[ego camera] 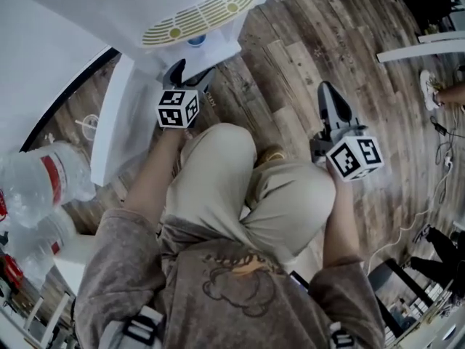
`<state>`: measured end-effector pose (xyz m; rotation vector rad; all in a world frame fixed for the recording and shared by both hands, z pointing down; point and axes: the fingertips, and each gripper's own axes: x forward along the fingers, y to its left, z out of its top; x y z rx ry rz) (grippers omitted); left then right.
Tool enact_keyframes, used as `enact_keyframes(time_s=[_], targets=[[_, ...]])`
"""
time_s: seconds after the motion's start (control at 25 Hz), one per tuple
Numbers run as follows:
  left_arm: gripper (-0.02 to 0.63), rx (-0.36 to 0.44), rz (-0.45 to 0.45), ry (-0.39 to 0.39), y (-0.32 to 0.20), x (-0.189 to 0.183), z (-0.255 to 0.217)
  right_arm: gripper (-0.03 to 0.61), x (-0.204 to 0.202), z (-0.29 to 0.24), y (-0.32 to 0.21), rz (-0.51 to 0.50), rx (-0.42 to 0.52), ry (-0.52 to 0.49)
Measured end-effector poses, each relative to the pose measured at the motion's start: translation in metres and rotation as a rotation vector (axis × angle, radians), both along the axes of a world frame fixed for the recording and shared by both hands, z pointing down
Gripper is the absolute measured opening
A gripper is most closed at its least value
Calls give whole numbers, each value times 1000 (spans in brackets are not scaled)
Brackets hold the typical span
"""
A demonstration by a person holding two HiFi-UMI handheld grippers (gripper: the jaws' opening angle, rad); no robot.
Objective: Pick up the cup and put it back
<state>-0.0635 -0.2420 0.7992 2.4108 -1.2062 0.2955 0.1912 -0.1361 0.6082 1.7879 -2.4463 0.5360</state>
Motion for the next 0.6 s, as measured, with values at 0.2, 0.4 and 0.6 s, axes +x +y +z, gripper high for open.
enact_keyframes(time_s=[0.2, 0.4, 0.6], targets=[[370, 39, 55, 39, 22, 8, -49, 2, -4, -3, -8, 6, 20, 10], [370, 92, 111, 93, 44, 21, -105, 2, 5, -3, -14, 35, 38, 15], [359, 98, 128, 120, 58, 19, -132, 2, 12, -5, -12, 67, 53, 6]])
